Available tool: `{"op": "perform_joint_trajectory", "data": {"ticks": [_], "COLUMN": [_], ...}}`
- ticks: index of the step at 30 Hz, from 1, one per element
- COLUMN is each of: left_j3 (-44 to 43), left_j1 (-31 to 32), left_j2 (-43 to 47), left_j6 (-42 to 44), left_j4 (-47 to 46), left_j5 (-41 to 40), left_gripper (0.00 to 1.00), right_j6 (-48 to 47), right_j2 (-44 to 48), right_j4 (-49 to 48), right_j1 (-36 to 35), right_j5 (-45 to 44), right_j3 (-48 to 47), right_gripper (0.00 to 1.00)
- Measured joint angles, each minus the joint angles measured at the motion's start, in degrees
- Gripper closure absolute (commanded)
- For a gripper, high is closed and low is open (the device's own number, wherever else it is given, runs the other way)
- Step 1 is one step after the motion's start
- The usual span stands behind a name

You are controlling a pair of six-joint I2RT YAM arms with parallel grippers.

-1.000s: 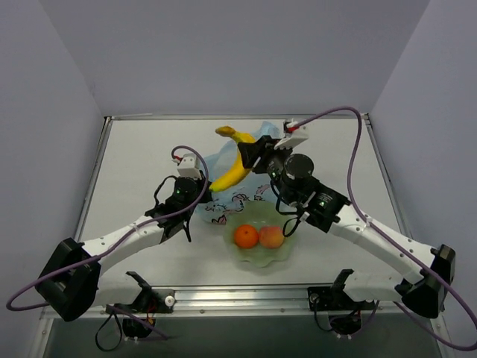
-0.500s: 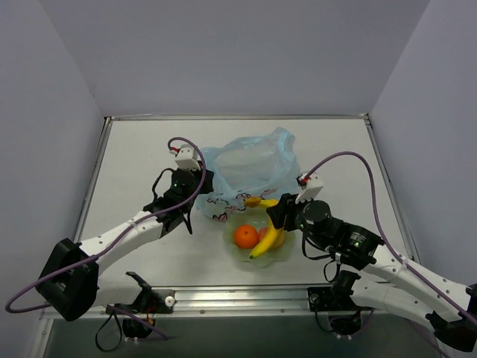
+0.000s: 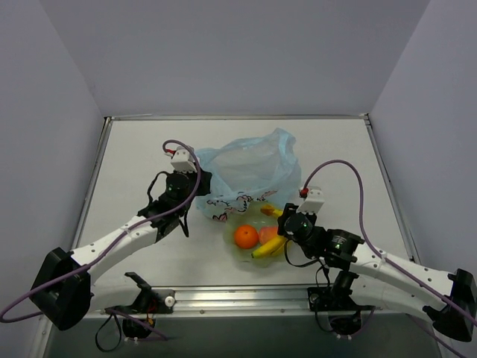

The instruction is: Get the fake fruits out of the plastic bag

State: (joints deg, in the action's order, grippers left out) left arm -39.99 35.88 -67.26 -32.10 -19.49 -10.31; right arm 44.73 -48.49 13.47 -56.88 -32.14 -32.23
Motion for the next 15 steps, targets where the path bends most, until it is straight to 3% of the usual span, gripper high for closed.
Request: {"op": "perform_joint_trajectory", "data": {"ticks": [11,14,15], "left_j3": [1.57,1.60,1.64], "left_j1": [0.24,0.55,0.66], "left_j2": [1.70,2.21,2.38], "left_j6": [0.04,0.07,0.07], "left_j4": [0.44,0.50,0.50], "left_j5": [0.61,0.87,0.92], "left_gripper": [0.98,0.98,0.98], "right_j6": [4.22,4.28,4.33], "right_j2": [-5.57,-8.76,-9.64], "right_j4": [0.87,0.59,0.33], "right_j1": [-1.86,-2.38,-2.54], "right_j5": [-5.22,-5.55,-5.60], "right_j3": [0.33,0.31,0.17], "right_gripper": [0.98,0.94,0.87]}}
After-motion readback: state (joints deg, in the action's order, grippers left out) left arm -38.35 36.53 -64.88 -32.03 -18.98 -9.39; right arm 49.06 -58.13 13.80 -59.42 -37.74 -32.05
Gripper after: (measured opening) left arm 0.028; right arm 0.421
